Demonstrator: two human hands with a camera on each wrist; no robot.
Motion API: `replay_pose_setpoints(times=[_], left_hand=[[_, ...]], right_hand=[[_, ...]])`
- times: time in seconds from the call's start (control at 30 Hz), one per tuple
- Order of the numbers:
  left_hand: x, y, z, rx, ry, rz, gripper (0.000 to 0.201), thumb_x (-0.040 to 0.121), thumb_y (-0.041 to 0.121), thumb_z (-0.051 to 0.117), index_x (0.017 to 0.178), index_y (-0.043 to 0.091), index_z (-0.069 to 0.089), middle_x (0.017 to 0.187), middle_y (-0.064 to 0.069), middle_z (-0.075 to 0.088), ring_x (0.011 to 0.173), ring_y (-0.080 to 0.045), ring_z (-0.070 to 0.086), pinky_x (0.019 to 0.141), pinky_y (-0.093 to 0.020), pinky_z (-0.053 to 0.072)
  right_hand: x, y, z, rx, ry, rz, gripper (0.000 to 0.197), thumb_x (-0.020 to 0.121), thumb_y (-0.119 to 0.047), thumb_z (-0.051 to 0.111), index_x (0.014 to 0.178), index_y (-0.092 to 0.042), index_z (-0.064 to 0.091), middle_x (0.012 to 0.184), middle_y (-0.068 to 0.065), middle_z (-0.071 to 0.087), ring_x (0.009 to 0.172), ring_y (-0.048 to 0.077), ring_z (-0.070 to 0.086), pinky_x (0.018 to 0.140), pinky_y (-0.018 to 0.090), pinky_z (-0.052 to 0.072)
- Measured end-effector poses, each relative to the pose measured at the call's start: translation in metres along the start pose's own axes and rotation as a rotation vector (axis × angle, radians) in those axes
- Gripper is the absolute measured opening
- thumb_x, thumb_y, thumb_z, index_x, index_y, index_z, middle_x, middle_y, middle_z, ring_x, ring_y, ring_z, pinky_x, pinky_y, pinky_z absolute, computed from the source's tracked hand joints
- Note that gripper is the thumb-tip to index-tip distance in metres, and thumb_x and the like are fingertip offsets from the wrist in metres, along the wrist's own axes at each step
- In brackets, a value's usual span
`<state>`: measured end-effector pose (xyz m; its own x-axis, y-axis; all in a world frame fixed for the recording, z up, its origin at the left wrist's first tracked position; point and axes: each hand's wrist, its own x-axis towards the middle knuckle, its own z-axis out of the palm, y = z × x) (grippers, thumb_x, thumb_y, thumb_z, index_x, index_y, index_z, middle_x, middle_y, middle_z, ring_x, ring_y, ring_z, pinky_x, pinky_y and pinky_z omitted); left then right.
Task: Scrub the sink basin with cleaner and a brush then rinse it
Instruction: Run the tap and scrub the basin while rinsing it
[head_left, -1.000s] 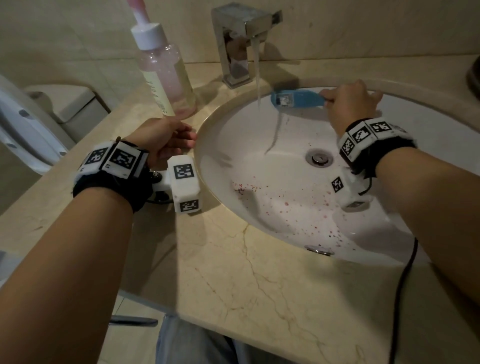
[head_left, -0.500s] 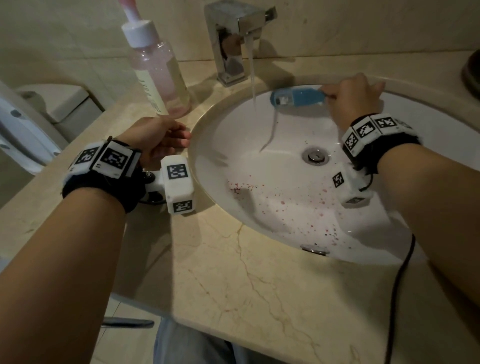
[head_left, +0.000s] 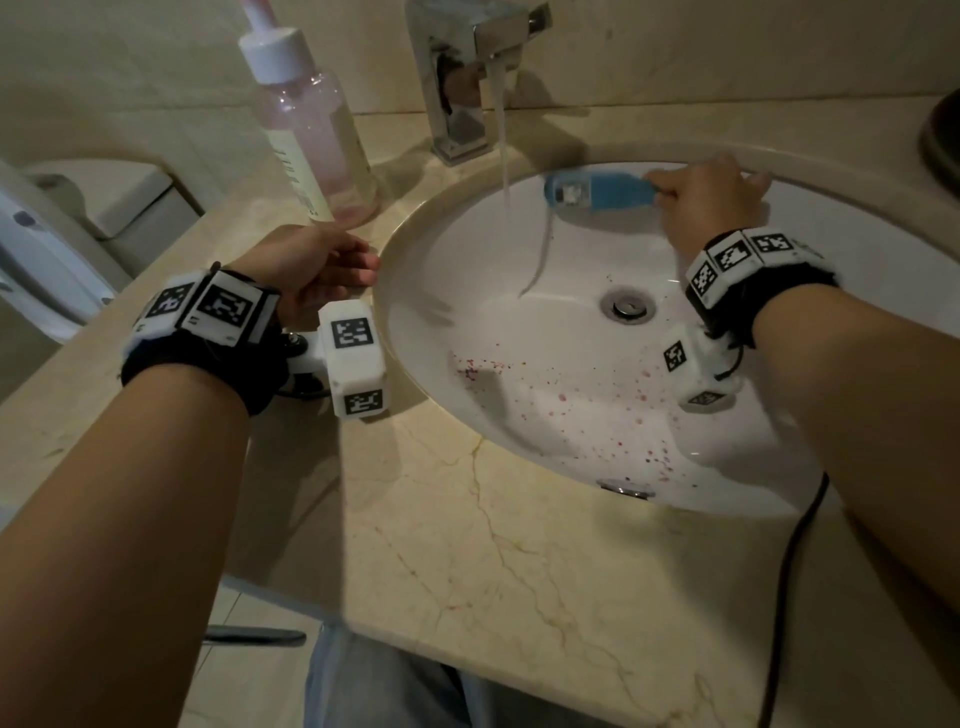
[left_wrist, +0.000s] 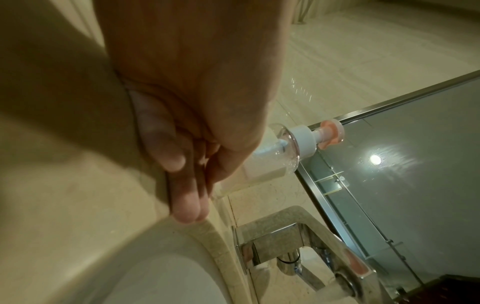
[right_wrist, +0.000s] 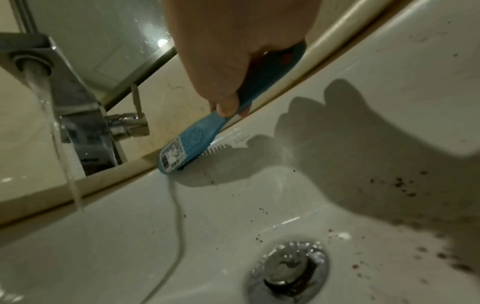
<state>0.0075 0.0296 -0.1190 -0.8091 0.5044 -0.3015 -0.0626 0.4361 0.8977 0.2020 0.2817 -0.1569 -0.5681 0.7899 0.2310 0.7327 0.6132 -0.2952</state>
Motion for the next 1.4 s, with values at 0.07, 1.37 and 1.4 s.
replay_pose_setpoints(times=[0.07, 1.37, 1.4], left_hand=[[0.000, 0.000, 0.000, -0.011, -0.005, 0.001, 0.025, 0.099, 0.016, 0.039, 0.079, 0.013, 0.054, 0.043, 0.010, 0.062, 0.035, 0.001, 0.057, 0.030, -0.009, 0.036], [-0.001, 0.000, 0.000, -0.052, -0.026, -0.005, 0.026, 0.100, 0.015, 0.038, 0.078, 0.013, 0.052, 0.042, 0.010, 0.061, 0.034, 0.002, 0.056, 0.030, -0.009, 0.036], [-0.001, 0.000, 0.000, -0.048, -0.024, -0.003, 0.026, 0.099, 0.015, 0.038, 0.078, 0.013, 0.053, 0.042, 0.010, 0.061, 0.034, 0.002, 0.056, 0.030, -0.009, 0.036]], right_hand=[[-0.001, 0.002, 0.000, 0.040, 0.016, 0.043, 0.036, 0.101, -0.014, 0.036, 0.128, -0.021, 0.058, 0.124, 0.021, 0.054, 0.121, 0.038, 0.038, 0.106, 0.054, 0.028], [0.021, 0.032, 0.020, -0.340, -0.088, 0.026, 0.035, 0.093, -0.012, 0.045, 0.118, -0.028, 0.064, 0.112, 0.013, 0.061, 0.114, 0.032, 0.045, 0.106, 0.049, 0.024], [0.021, 0.037, 0.024, -0.412, -0.146, 0.022, 0.031, 0.091, -0.018, 0.047, 0.115, -0.027, 0.065, 0.111, 0.011, 0.062, 0.112, 0.031, 0.046, 0.106, 0.047, 0.023]])
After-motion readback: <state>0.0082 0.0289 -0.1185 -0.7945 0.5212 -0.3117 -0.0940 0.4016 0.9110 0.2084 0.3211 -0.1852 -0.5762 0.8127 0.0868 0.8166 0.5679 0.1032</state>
